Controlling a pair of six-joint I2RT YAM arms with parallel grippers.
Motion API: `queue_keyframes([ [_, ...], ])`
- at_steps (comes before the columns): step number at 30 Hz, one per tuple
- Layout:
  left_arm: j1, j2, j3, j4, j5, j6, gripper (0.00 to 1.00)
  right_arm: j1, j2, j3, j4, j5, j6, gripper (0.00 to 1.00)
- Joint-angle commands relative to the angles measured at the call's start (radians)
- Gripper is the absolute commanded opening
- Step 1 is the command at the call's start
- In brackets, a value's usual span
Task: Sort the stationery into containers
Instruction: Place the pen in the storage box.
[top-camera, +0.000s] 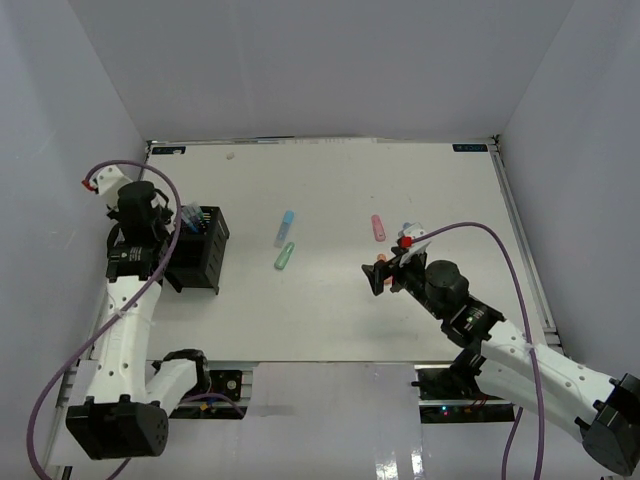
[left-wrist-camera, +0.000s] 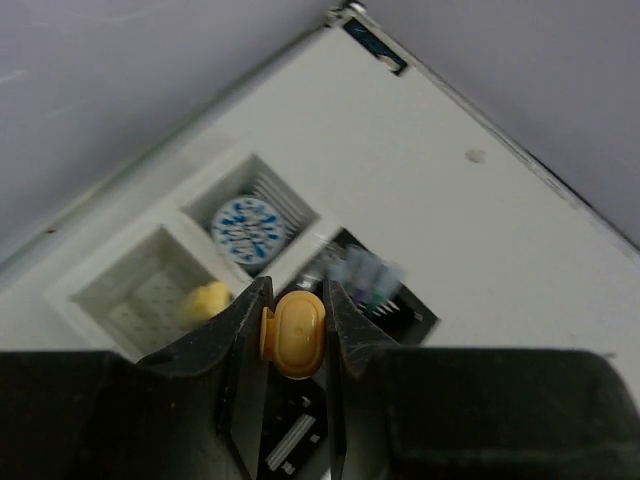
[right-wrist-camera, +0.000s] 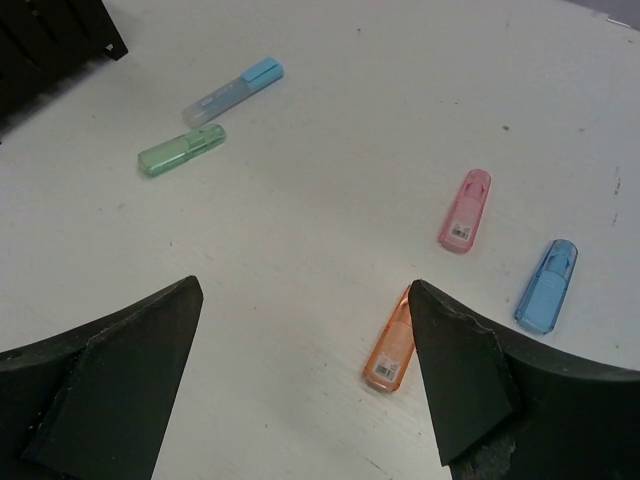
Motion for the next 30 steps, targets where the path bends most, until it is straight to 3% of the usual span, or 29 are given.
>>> queue_keyframes([
  [1, 0.179, -0.007, -0.033, -0.029, -0.046, 0.104, 0.08, -0.004, -0.012, -0.010, 0.024, 0.021, 0.017, 0.90],
  [6, 0.251, 0.003, -0.089, 0.017, 0.014, 0.077, 0.10, -0.005, -0.041, -0.022, 0.024, 0.017, 0.024, 0.90],
  [16, 0.328, 0.016, -0.215, 0.146, -0.026, 0.043, 0.15, -0.008, -0.064, -0.035, 0.024, 0.000, 0.034, 0.90],
  [19, 0.330, 0.028, -0.218, 0.151, -0.008, 0.043, 0.29, -0.010, -0.064, -0.036, 0.024, 0.000, 0.036, 0.90],
  [20, 0.330, 0.029, -0.218, 0.149, -0.005, 0.042, 0.38, -0.010, -0.064, -0.038, 0.024, 0.000, 0.036, 0.90],
  [21, 0.330, 0.029, -0.217, 0.149, 0.000, 0.042, 0.57, -0.010, -0.064, -0.036, 0.024, 0.000, 0.036, 0.90],
  [23, 0.330, 0.025, -0.211, 0.141, 0.012, 0.043, 0.70, -0.010, -0.061, -0.038, 0.026, 0.000, 0.034, 0.90],
  [24, 0.330, 0.022, -0.208, 0.140, 0.018, 0.045, 0.82, -0.011, -0.059, -0.038, 0.026, 0.001, 0.036, 0.90],
  [27, 0.330, 0.017, -0.175, 0.122, 0.075, 0.063, 0.96, -0.011, -0.052, -0.038, 0.026, 0.000, 0.036, 0.90],
  [30, 0.330, 0.022, -0.106, 0.083, 0.187, 0.089, 0.98, -0.011, -0.047, -0.038, 0.026, 0.000, 0.037, 0.90],
])
